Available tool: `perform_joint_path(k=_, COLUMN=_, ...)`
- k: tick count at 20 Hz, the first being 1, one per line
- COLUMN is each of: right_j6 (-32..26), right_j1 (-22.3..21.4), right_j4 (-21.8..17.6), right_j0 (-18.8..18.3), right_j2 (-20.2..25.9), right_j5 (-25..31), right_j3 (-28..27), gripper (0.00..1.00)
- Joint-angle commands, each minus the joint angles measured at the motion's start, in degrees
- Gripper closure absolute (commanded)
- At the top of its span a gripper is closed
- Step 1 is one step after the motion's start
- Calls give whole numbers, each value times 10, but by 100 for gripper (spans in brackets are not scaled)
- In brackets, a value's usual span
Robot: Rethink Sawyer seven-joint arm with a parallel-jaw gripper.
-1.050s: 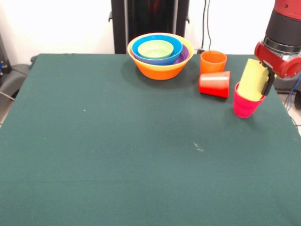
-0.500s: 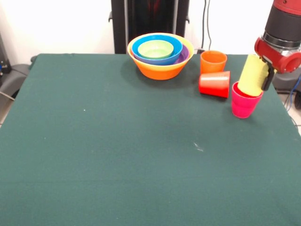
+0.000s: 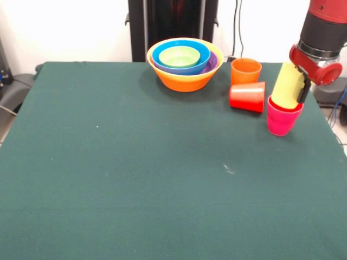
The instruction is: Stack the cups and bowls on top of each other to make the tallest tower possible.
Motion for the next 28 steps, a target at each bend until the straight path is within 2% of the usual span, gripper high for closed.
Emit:
perform_joint_path(k=1, right_j6=25, right_j1=32, right_j4=-15, right_j0=-43, right_j2=92, right_j5=-61, right_j3=25, gripper=100)
perform_joint_path(k=4, right_j6=13, right_j1=45, right_j4=-26, right_j0=-59, right_j2=98, right_j5=-75, right_j3=21, gripper=100)
perform_joint_path(k=7, right_j6=9, right_j1=38, right_j4=-34, right_j0=-72, right_j2=110, right_j5=-99, right_j3=46, gripper=100)
perform_joint_path(k=10, right_j6=16, right_j1=27, right_j4=-37, right_j0=-69, right_j2=114, right_j5=-103, right_j3=58, gripper=100)
perform_joint_path(k=11, right_j6=24, right_j1=27, right_j4=-36, right_j0=-60, right_j2=112, right_j5=-102, right_j3=59, gripper=100)
perform_joint_path(k=19, right_j6=27, right_j1=6, right_j4=-36, right_j0=-53, right_j2=108, right_j5=-78, right_j3=68, gripper=100)
perform_joint_path(k=24, right_j6=4, right_j1=5, right_j4=-50, right_j0=-73, right_j2=111, right_j5=-81, right_j3=80, gripper=100)
perform_joint_path(k=28, right_j6=5, right_j1=5, right_j4=-63, right_j0=-73, right_j2=98, right_j5=-81, right_j3=82, gripper=100)
